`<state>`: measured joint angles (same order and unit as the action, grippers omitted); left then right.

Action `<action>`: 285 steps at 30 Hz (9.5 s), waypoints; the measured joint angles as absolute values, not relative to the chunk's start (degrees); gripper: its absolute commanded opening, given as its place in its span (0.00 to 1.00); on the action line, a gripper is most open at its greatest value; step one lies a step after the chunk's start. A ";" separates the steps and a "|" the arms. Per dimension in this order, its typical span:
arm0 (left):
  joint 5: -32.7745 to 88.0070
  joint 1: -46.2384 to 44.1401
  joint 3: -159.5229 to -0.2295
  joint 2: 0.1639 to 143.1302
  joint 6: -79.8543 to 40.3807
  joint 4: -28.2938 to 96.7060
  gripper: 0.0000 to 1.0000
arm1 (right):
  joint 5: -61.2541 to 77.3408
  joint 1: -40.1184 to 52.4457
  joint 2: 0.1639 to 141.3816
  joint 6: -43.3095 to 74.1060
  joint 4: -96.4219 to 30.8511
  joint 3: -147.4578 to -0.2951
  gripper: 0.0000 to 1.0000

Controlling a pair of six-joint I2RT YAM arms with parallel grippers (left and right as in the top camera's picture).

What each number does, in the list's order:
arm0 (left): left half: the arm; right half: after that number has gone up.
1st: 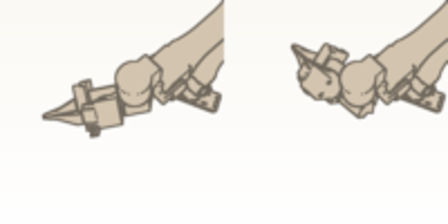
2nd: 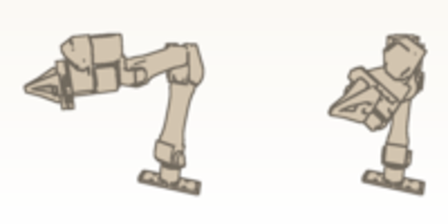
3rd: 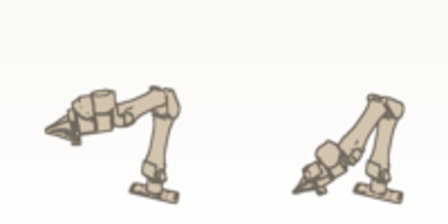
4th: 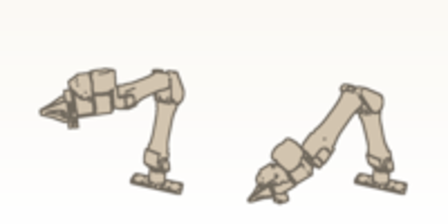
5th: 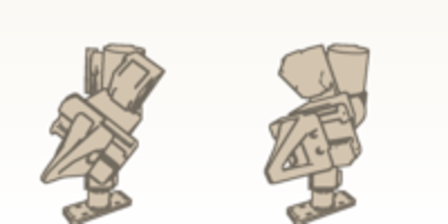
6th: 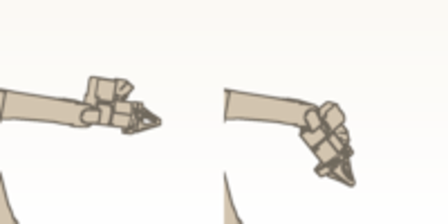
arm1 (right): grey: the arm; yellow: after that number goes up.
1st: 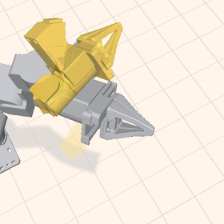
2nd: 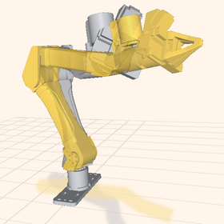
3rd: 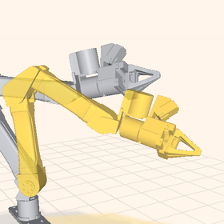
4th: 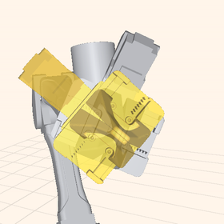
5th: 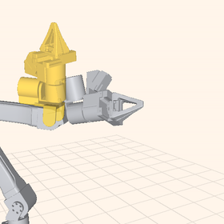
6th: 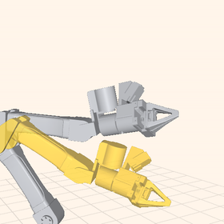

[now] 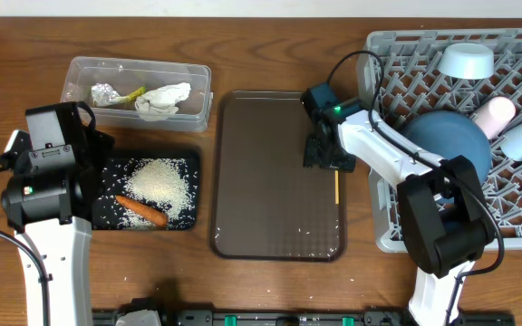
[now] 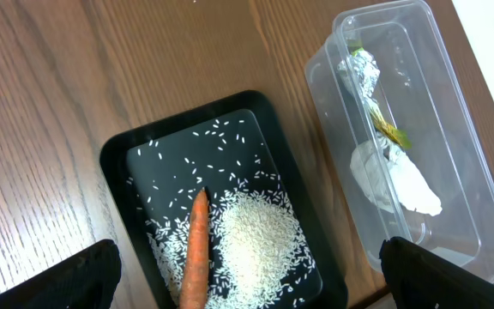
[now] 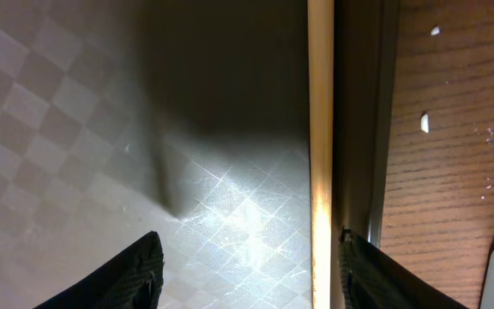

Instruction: Sort waste into correct bins and load items into the dishwasher rack

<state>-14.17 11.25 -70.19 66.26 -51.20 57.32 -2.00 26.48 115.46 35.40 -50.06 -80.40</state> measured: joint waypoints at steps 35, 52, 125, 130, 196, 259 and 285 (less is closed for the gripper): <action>-14.17 11.25 -70.19 66.26 -51.20 57.32 0.99 | -0.99 29.47 118.24 35.22 -52.51 -83.81 0.01; -14.15 11.25 -70.19 66.26 -51.20 57.32 0.99 | 2.57 10.02 104.31 8.34 -66.70 -102.96 0.01; -14.17 11.25 -70.19 66.26 -51.20 57.39 0.99 | 8.45 8.62 32.05 17.82 -75.20 -66.15 0.99; -14.20 11.25 -70.19 66.26 -51.20 57.39 0.99 | 9.30 8.45 27.14 12.29 -59.68 -57.47 0.99; -14.17 11.25 -70.15 66.26 -51.20 57.43 0.99 | -1.34 1.02 0.82 -1.39 -4.21 -0.62 0.99; 3.36 0.30 -1.69 6.87 -16.32 2.48 0.99 | -1.32 1.02 0.62 -1.96 -4.01 -0.47 0.99; 1.28 0.30 -1.58 0.62 -1.06 2.48 0.99 | -1.34 1.02 0.62 -1.96 -4.01 -0.47 0.99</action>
<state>1.28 0.30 -1.58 0.62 -1.06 2.48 -1.34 1.02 0.62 -1.96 -4.01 -0.47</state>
